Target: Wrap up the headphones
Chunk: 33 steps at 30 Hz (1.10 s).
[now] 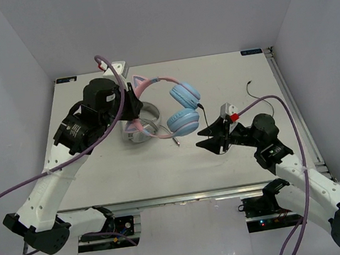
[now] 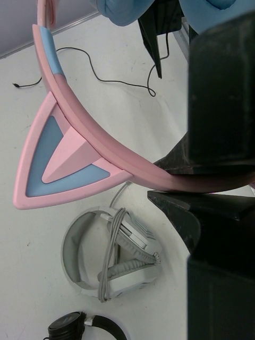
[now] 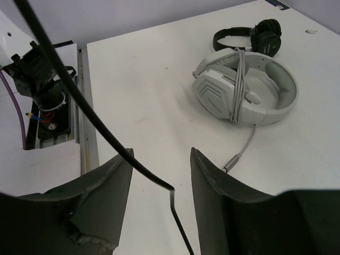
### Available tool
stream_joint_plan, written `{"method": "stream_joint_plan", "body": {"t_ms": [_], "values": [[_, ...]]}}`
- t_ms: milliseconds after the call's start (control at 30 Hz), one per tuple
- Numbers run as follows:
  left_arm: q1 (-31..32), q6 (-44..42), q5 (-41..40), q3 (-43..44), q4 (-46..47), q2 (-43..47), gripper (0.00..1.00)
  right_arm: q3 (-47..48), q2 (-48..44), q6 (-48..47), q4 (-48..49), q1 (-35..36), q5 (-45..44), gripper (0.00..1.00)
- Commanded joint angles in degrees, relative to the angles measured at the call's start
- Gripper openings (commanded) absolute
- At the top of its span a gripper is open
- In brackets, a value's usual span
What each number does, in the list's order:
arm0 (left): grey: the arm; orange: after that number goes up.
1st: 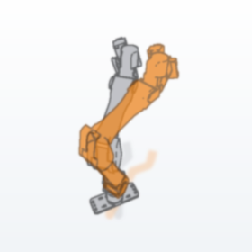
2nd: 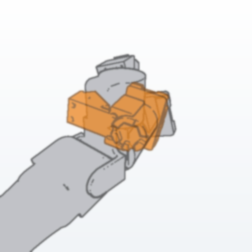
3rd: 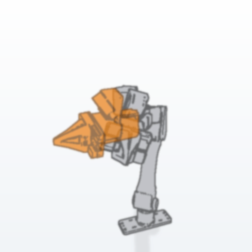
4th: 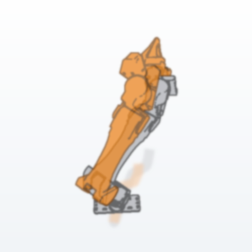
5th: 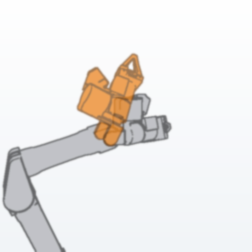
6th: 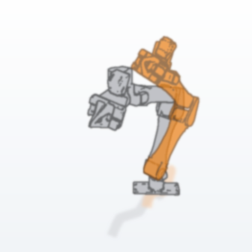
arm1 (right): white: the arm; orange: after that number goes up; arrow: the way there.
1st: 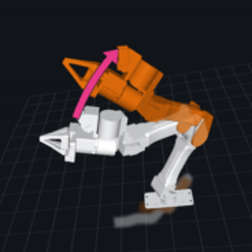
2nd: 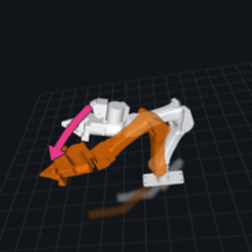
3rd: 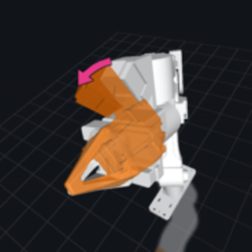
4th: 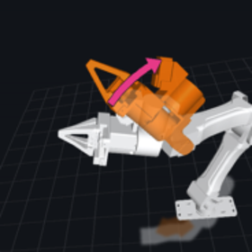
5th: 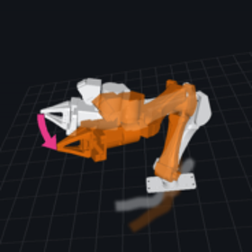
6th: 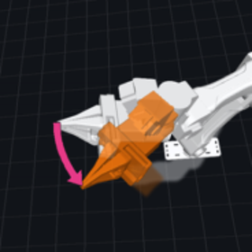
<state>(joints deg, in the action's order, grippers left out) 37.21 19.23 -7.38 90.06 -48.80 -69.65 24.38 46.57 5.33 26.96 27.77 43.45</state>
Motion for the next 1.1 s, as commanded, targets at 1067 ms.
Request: {"method": "stream_joint_plan", "body": {"t_ms": [1067], "values": [[-0.3,5.5,13.6,-0.3,7.3,10.3,0.0,-5.4,4.9,-0.5,14.6,0.3,3.8,0.1]]}}
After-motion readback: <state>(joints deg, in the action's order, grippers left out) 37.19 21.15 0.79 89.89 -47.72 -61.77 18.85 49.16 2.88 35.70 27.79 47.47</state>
